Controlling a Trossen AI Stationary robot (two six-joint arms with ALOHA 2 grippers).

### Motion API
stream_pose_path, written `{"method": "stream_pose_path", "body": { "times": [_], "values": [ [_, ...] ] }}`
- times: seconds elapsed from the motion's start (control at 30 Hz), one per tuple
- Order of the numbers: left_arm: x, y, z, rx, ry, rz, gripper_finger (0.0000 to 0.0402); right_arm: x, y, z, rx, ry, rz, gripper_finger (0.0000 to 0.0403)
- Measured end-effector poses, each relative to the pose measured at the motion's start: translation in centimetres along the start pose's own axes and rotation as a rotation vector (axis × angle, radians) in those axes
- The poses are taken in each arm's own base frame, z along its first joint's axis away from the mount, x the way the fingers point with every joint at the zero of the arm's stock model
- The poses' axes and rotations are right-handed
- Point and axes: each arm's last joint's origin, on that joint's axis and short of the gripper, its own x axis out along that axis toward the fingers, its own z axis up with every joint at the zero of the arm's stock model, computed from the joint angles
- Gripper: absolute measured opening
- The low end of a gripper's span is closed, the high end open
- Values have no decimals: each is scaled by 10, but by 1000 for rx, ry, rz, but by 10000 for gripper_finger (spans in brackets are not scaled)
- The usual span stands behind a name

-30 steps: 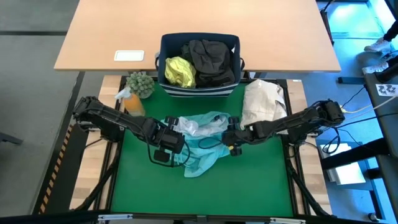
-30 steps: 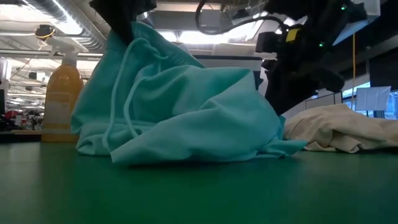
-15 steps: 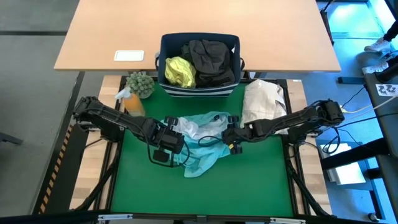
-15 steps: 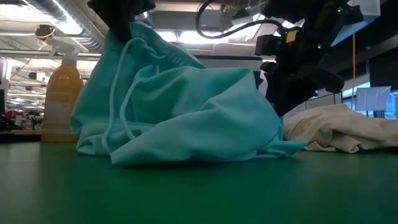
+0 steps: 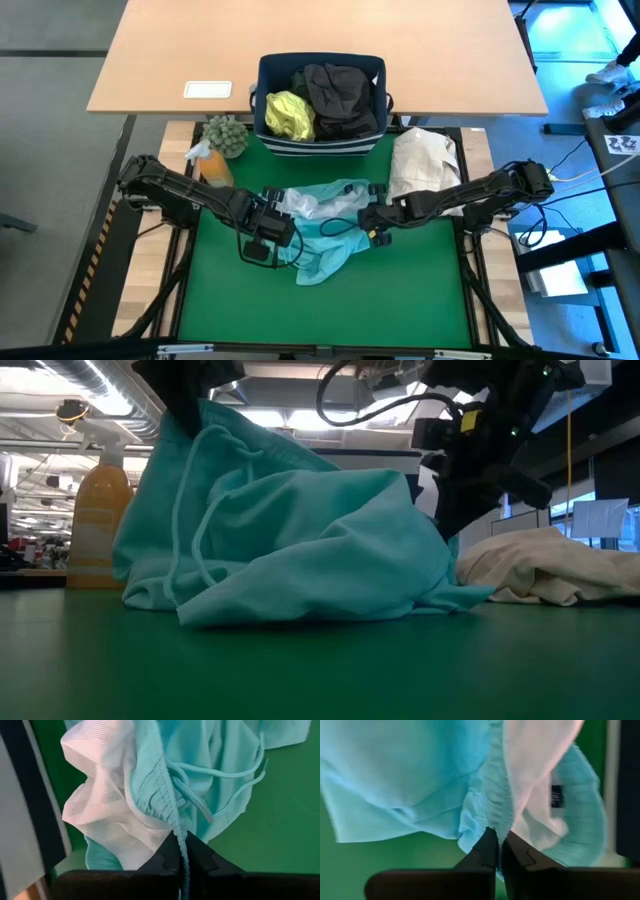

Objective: Fold laundry
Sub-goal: Fold the blue shorts

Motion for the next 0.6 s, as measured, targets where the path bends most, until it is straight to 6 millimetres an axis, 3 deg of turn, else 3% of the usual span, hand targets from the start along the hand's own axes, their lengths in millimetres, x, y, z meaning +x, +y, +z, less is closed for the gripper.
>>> {"method": "stream_pose_path", "body": {
  "times": [0.27, 0.43, 0.6],
  "values": [
    [-2, -9, 0, -79, 10, -149, 0, -29, -4, 19, -25, 14, 22, 5],
    [-5, -19, -1, -149, 20, -205, 4, -53, 13, 28, -96, -9, 96, 4],
    [-6, -24, -2, -181, 26, -191, 45, -65, 37, 26, -136, -20, 165, 3]
  ]
}}
